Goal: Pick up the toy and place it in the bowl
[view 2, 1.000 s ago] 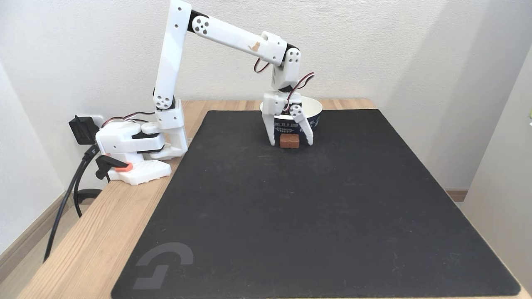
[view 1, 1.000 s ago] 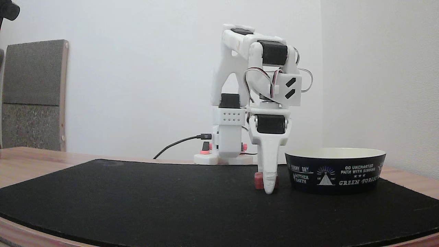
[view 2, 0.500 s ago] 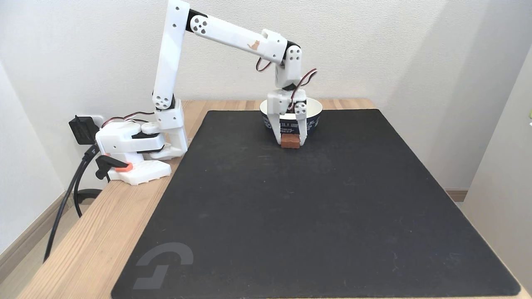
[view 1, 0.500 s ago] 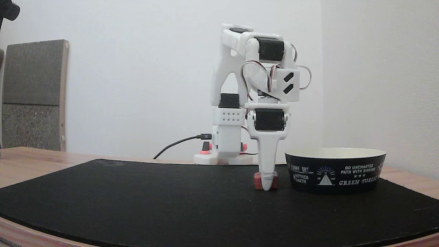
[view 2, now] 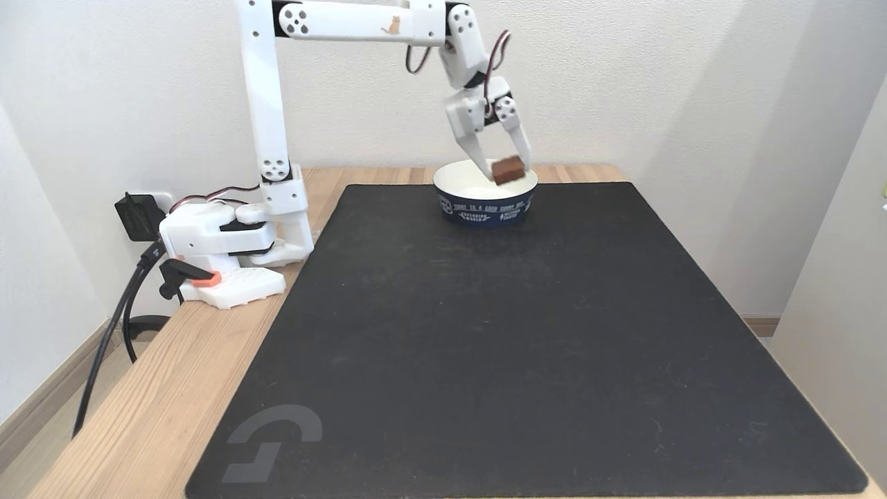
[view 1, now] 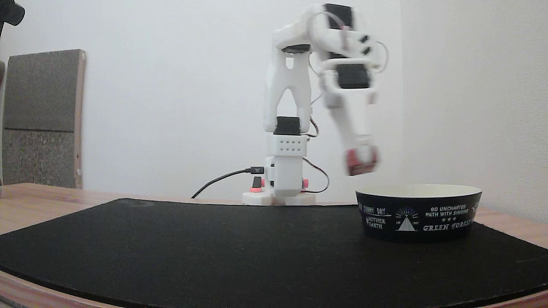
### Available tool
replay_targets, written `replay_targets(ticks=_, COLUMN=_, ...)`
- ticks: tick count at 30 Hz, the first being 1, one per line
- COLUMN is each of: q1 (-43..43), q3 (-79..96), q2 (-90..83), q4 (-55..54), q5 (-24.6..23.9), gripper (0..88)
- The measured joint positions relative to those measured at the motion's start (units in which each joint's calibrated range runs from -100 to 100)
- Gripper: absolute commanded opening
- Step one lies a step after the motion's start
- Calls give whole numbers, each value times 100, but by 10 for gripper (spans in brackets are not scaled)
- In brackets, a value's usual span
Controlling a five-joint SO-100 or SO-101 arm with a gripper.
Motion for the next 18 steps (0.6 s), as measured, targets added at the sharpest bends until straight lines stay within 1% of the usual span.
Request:
replay_targets(ticks=5, q1=-674, q3=576, q2=-42, q4=-878, q5=5, gripper=30)
replay_targets(ticks=7, q1=-732, q3=916, q2=-33, q4=-1376, q5=10, gripper=33)
replay_targets(ticks=9, q1=-766, q3=1086, q2=-42, q4=-1638, q5=57, gripper=61)
replay_targets(ticks=11, q1=-807, q3=1134, q2=-42, q4=-1680, q5=190, gripper=136)
replay_targets(ticks=12, q1=-832, q3=1162, q2=-17, q4=-1680, q5=221, gripper=244)
replay_targets(ticks=16, q1=-816, q3=1219, q2=42, q4=-1680, q5=221, gripper=426)
replay_targets(ticks=18, q1=-807, q3=1266, q2=42, q4=-1680, q5=227, gripper=440)
